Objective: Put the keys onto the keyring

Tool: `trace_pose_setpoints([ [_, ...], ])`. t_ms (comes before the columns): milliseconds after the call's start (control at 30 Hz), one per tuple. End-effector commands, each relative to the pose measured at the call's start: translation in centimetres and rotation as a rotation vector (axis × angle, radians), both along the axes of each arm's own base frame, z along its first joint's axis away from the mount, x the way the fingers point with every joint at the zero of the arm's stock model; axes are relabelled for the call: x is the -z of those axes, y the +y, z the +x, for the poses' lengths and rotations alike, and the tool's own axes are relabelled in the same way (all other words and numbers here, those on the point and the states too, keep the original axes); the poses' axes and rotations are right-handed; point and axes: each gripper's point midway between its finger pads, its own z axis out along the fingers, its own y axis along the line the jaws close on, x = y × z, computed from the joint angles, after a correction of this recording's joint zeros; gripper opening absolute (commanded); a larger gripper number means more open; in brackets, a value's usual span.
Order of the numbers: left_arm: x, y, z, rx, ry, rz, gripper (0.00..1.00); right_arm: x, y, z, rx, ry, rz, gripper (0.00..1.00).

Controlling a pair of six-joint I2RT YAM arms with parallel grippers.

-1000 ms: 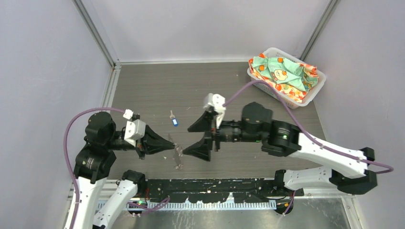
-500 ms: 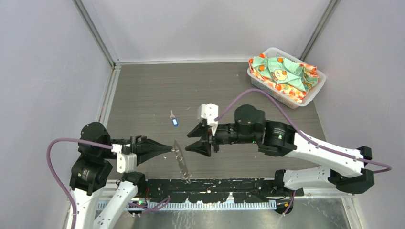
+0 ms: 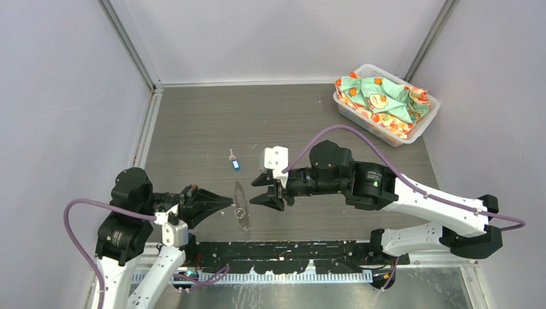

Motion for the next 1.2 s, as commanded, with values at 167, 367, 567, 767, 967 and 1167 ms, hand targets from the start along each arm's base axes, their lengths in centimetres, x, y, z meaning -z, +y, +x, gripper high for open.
trace_pose_setpoints([
  [167,0.8,0.0,-0.6,0.007,0.126,0.009,0.00,-2.8,1.5,-0.9,-0.024,-0.076,0.064,0.43],
  [367,0.7,-0.1,-0.3,-0.014,0.178,-0.008,0.00,-2.6,2.2,-1.5,-0.039,-0.083,0.057,0.38],
  [567,-0.1,-0.2,0.1,-0.024,0.226,-0.029,0.00,-2.0,3.1,-1.7,-0.036,-0.084,0.046,0.31],
  [767,-0.6,-0.2,0.0,-0.025,0.237,-0.034,0.00,-1.8,3.4,-1.5,-0.021,-0.086,0.051,0.26],
  [967,-0.6,-0.3,-0.3,-0.013,0.264,-0.033,0.00,-2.4,3.5,-0.8,0.022,-0.082,0.089,0.04],
  [1167,0.0,-0.3,0.0,-0.027,0.356,-0.025,0.12,-2.1,3.4,-1.2,0.011,-0.051,0.075,0.01],
])
